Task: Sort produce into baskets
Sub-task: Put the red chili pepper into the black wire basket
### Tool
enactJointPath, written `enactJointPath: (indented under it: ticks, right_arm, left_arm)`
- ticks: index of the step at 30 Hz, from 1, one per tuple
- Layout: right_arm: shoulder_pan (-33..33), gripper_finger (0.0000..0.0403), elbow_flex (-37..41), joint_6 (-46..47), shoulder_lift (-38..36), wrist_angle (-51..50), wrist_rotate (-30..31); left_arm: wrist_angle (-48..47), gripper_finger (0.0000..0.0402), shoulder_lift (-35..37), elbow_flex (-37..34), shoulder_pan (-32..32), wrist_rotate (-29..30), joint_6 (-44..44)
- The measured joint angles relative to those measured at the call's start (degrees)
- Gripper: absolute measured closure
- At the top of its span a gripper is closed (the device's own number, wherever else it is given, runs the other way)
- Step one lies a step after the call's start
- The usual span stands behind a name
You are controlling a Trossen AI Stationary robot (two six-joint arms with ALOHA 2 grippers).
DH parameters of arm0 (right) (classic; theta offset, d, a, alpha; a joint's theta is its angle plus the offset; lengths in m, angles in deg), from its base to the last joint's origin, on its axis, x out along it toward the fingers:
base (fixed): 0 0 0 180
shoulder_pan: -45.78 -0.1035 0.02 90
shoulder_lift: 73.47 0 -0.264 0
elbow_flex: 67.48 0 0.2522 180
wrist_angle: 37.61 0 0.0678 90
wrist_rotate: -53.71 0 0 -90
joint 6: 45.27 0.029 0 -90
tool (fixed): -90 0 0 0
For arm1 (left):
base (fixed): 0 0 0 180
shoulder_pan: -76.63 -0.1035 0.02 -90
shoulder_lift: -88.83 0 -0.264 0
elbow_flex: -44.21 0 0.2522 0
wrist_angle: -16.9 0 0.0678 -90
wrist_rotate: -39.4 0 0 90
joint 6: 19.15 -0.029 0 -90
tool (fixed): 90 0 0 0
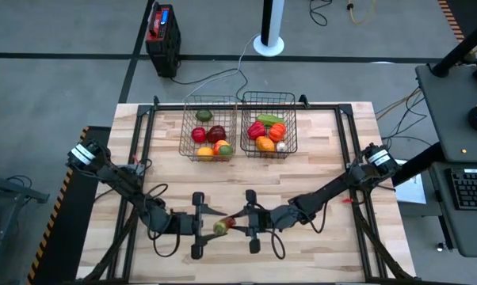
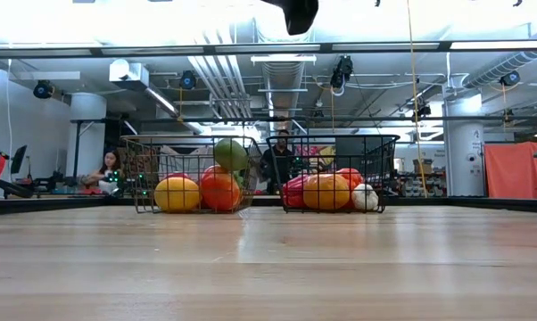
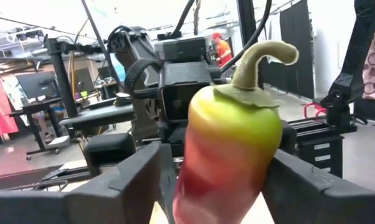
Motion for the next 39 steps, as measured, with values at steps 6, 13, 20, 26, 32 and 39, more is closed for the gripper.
enactJointPath:
  ticks: [6,13,20,26,32,39]
  right_arm:
    - [0.0,0.0297,0.0,1.9,0.0,-0.9,-0.1]
    - [0.0,0.0307,0.0,2.9,0.0,-1.2,0.1]
    - [0.2,0.0304,0.0,4.4,-1.9,-6.9,10.1]
    - [2.9,0.0308,0.0,10.6,-7.6,-23.2,23.6]
    - [11.0,0.0307,0.0,25.0,-15.1,-41.2,31.6]
    - [26.6,0.0307,0.0,39.0,-19.1,-57.6,18.6]
  left_arm:
    - [0.0,0.0139,0.0,-0.1,0.5,0.3,-2.0]
    - [-1.3,0.012,0.6,-0.1,2.8,7.5,-5.6]
    - [-4.2,0.0118,0.6,-0.1,5.0,20.3,-5.7]
    - [-5.7,0.0118,0.6,-0.2,5.9,22.5,-5.3]
    - [-6.2,0.0118,0.6,-0.2,5.6,22.8,-3.6]
    - [-6.4,0.0118,0.6,-0.2,5.6,22.8,-2.5]
